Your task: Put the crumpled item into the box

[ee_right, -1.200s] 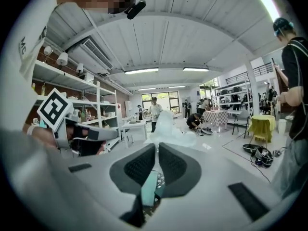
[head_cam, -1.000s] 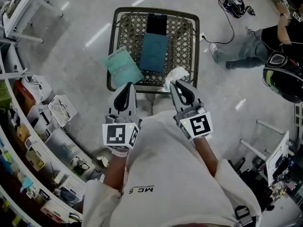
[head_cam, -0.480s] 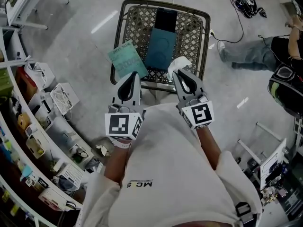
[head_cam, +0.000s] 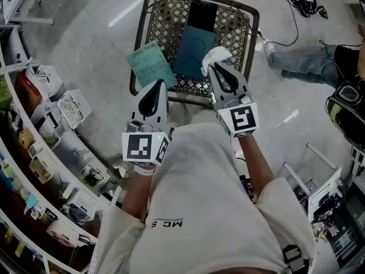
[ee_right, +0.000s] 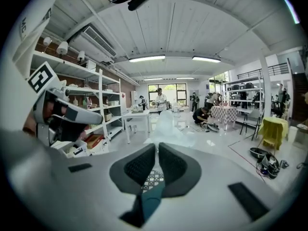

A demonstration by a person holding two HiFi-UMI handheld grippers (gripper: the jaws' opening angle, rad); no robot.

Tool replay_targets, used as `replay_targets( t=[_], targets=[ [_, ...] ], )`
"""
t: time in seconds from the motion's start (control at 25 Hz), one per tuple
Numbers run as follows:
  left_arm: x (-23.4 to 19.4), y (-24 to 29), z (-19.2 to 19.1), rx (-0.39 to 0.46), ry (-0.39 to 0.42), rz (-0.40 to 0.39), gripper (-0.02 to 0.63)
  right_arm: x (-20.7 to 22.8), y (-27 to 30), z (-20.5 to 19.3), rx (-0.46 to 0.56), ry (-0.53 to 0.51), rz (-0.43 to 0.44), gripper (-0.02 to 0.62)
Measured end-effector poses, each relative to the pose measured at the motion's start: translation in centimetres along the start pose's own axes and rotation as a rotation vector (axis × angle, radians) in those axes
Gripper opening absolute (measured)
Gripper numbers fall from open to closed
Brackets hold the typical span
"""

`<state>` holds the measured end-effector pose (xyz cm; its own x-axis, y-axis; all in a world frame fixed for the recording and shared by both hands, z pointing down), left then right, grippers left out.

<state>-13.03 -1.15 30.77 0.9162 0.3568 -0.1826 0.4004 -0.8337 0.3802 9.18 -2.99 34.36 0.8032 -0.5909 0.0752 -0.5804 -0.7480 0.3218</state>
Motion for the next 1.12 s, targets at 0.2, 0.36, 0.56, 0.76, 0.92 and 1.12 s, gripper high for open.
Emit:
replay_targets(
  t=[0.2, 0.36, 0.56, 0.76, 0.92, 1.12],
  targets=[
    [-0.1, 2.3, -0.5, -0.026, 0.013, 0.003, 0.023, 2.9, 3.1, -0.7, -0.008, 0.007, -0.001, 0.035],
    [-0.3, 4.1, -1.4, -0.055, 0.006, 0.0, 0.024, 5.0, 5.8, -2.5, -0.035, 0.019, -0.008, 0.037],
    [-0.7, 6.1, -2.6, -0.081, 0.003, 0.01, 0.025, 8.1, 9.8, -5.5, -0.079, 0.006, -0.008, 0.037],
    [-0.7, 8.0, -3.8, -0.111, -0.013, 0.02, 0.024, 11.3, 13.1, -8.1, -0.129, 0.048, -0.016, 0.037],
    [-0.9, 9.5, -4.3, -0.127, -0.021, 0.038, 0.023, 13.2, 16.2, -9.7, -0.174, 0.021, -0.004, 0.037],
    [-1.3, 11.5, -5.3, -0.142, -0.022, 0.047, 0.023, 15.7, 20.1, -12.5, -0.271, -0.043, 0.042, 0.04]
  ],
)
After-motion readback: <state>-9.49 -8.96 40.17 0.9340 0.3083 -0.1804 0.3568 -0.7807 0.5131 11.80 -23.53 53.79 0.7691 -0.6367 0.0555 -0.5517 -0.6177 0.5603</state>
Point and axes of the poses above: the fingertips, and each gripper's own axes: y forward along the fingers, x to its right, z out of its top, the point moved 9 cm from there along -y, backward along the fingers, and after that the axes turned 7 degrees about z, right-handed, at the moved point
